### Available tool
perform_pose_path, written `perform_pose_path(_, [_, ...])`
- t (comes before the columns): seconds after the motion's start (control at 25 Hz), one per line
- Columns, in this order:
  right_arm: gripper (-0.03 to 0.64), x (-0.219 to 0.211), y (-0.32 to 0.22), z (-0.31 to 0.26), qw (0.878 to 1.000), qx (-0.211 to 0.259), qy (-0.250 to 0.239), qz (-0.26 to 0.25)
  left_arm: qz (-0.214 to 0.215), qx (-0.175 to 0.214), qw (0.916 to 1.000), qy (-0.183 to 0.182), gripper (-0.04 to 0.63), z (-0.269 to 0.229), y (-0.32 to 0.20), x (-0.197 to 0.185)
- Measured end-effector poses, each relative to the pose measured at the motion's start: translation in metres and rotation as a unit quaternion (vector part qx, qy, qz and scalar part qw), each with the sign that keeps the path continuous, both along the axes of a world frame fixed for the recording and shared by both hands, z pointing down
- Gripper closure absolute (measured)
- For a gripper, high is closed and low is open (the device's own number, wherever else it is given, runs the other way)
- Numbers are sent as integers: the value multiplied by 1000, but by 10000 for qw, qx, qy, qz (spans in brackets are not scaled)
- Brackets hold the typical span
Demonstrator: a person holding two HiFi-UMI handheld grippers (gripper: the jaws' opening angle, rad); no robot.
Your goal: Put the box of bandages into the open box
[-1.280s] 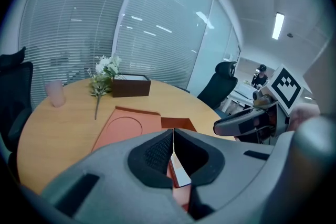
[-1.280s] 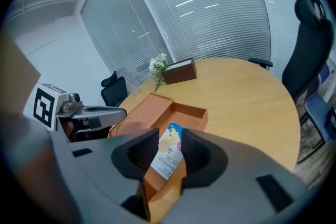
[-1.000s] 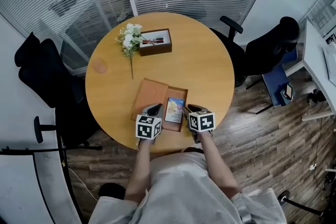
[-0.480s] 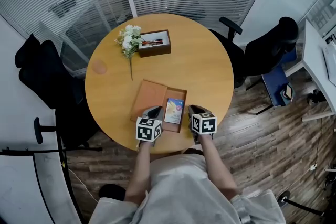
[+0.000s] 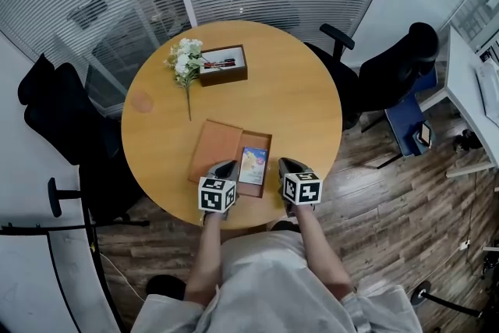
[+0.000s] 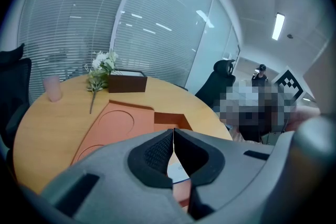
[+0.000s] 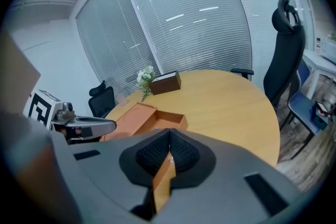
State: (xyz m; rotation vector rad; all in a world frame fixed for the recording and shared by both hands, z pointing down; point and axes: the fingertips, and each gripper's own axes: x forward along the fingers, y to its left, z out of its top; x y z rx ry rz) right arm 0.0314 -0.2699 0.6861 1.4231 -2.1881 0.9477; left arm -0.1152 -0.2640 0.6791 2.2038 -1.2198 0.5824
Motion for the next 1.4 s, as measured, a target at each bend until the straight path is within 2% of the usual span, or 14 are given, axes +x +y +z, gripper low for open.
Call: perform_pose_path(1.4, [618, 13, 8, -9, 9996, 241, -148, 35, 14, 16, 10000, -49, 584, -5, 8, 12])
